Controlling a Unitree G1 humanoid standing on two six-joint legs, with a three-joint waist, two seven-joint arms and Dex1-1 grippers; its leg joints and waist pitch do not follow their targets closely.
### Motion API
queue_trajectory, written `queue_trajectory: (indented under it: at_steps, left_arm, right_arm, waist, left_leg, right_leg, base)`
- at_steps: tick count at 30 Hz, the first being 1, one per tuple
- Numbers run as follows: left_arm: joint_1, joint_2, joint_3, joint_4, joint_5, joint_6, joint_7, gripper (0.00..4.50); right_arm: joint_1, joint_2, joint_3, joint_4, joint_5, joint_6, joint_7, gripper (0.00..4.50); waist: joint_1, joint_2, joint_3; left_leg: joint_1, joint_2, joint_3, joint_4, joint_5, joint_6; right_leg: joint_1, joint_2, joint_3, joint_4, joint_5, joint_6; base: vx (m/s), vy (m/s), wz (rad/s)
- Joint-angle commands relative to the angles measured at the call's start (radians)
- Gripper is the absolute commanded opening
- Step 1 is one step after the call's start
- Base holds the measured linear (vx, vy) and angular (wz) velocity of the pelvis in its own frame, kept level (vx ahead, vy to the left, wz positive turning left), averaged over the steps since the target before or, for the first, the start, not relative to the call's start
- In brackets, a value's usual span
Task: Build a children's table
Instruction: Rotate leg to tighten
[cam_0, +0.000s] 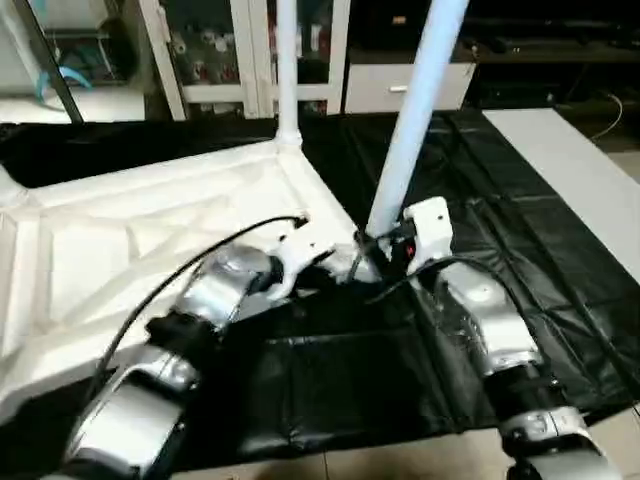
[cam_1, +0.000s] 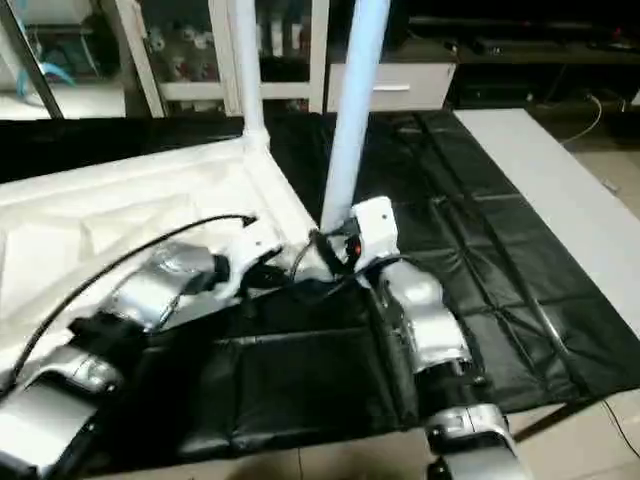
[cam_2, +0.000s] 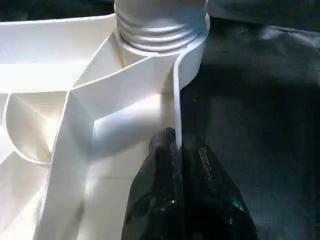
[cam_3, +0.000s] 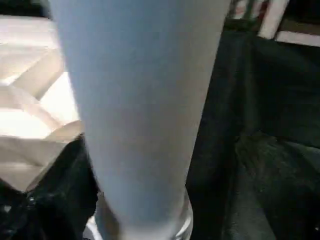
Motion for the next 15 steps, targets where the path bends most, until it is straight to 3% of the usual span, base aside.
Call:
queue_trajectory:
  at_steps: [1, 2, 4, 5, 6, 10, 11, 15]
  left_arm:
    - [0.047, 0.02, -0.057, 0.019, 0.011, 0.033, -0.071, 0.0]
    - [0.078, 0.054, -0.108, -0.053, -0.007, 0.031, -0.194, 0.0]
    - [0.088, 0.063, -0.123, -0.081, -0.016, 0.042, -0.23, 0.0]
    - [0.095, 0.068, -0.135, -0.102, -0.021, 0.053, -0.254, 0.0]
    - [0.096, 0.069, -0.138, -0.108, -0.022, 0.056, -0.258, 0.0]
    - [0.104, 0.072, -0.143, -0.127, -0.009, 0.062, -0.26, 0.0]
    - [0.104, 0.072, -0.143, -0.127, -0.009, 0.062, -0.26, 0.0]
    - [0.106, 0.076, -0.143, -0.14, -0.005, 0.071, -0.261, 0.0]
  right_arm:
    - [-0.015, -0.035, 0.004, 0.02, -0.001, 0.01, 0.052, 4.47]
    - [-0.006, -0.099, 0.054, 0.015, 0.025, -0.013, 0.266, 4.47]
    - [0.004, -0.122, 0.075, 0.0, 0.032, -0.021, 0.34, 4.47]
    - [0.017, -0.146, 0.098, -0.012, 0.04, -0.024, 0.419, 4.47]
    - [0.023, -0.157, 0.108, -0.015, 0.04, -0.022, 0.448, 4.47]
    - [0.03, -0.177, 0.13, -0.014, 0.049, -0.005, 0.508, 4.47]
    - [0.03, -0.177, 0.13, -0.014, 0.049, -0.005, 0.508, 4.47]
    - [0.027, -0.177, 0.132, -0.006, 0.05, -0.006, 0.535, 4.14]
  waist:
    - [0.005, 0.0, -0.062]
    - [0.006, -0.002, -0.064]
    - [0.006, 0.0, -0.059]
    - [0.011, 0.0, -0.063]
    - [0.015, -0.006, -0.058]
    - [0.019, 0.003, -0.055]
    - [0.017, -0.001, -0.056]
    - [0.018, -0.006, -0.06]
  left_leg:
    - [-0.002, 0.018, 0.004, -0.061, -0.161, 0.057]
    - [0.0, 0.019, 0.004, -0.06, -0.173, 0.065]
    - [-0.003, 0.022, 0.007, -0.059, -0.175, 0.079]
    - [0.003, 0.024, 0.006, -0.058, -0.178, 0.085]
    - [0.001, 0.024, 0.007, -0.058, -0.175, 0.092]
    - [0.007, 0.025, 0.005, -0.064, -0.231, 0.059]
    - [0.005, 0.025, 0.005, -0.065, -0.237, 0.051]
    - [0.003, 0.024, 0.004, -0.063, -0.203, 0.053]
  right_leg:
    - [0.058, -0.037, 0.027, -0.046, -0.118, -0.266]
    - [0.059, -0.038, 0.026, -0.044, -0.109, -0.276]
    - [0.058, -0.039, 0.028, -0.043, -0.089, -0.289]
    - [0.058, -0.04, 0.027, -0.042, -0.09, -0.294]
    - [0.058, -0.04, 0.027, -0.043, -0.106, -0.295]
    - [0.053, -0.042, 0.028, -0.054, -0.215, -0.269]
    - [0.054, -0.042, 0.027, -0.055, -0.227, -0.262]
    - [0.055, -0.042, 0.028, -0.05, -0.196, -0.258]
  base:
    - [0.0, 0.0, 0.0]
    - [0.0, 0.0, 0.0]
    - [0.0, 0.0, 0.0]
    - [0.0, 0.0, 0.0]
    - [0.0, 0.0, 0.0]
    - [0.0, 0.0, 0.0]
    - [0.0, 0.0, 0.0]
    - [0.0, 0.0, 0.0]
